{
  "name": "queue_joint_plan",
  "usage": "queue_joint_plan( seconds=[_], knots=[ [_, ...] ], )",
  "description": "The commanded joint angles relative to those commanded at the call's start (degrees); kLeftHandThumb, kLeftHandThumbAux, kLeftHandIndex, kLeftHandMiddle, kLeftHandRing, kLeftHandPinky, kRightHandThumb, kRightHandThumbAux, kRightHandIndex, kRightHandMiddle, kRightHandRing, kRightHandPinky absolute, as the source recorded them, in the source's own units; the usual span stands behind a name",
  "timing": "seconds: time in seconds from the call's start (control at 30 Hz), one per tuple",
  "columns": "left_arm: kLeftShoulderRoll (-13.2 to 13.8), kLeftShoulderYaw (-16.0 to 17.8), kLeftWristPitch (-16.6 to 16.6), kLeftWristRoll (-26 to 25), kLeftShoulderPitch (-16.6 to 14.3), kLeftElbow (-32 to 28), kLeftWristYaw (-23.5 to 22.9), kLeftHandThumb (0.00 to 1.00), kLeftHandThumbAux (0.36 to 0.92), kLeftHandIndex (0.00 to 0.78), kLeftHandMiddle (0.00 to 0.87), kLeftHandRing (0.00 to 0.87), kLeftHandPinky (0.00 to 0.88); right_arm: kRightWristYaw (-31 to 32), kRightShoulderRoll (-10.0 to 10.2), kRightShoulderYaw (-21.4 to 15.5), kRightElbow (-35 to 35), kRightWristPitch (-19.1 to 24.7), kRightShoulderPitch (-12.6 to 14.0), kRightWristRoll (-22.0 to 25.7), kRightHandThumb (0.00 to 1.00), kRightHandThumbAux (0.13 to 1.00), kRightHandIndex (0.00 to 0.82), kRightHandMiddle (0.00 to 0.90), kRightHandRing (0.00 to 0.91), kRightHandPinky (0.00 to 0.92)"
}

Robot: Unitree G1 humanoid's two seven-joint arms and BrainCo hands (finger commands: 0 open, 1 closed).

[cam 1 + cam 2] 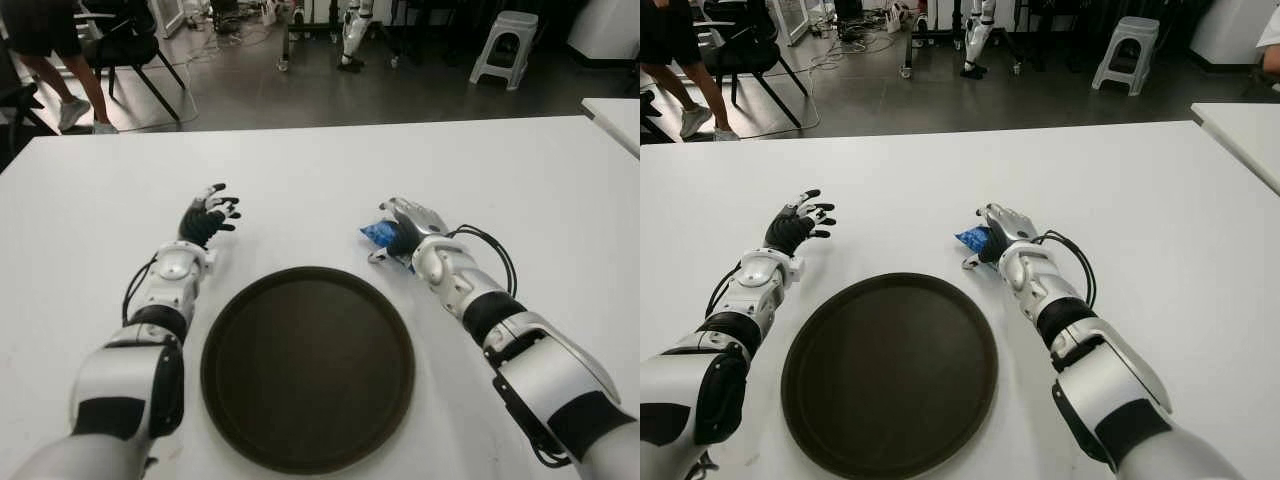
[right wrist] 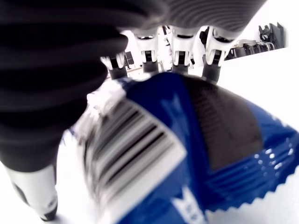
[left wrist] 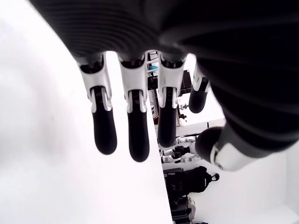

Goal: Pick up the Oreo

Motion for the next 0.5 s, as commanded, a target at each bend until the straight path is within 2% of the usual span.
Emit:
queue_joint_plan(
  seconds=[0.5],
  knots=[
    [0.39, -0.23, -0.32, 0.58, 0.16, -0.04, 0.19, 0.438, 0.59, 0.133, 0.283, 0.34, 0.401, 4.19, -0.39, -0.76, -2.35, 2.22, -0.37, 1.12, 0.0, 0.738, 0.152, 0.145, 0.142, 0.143]
  ],
)
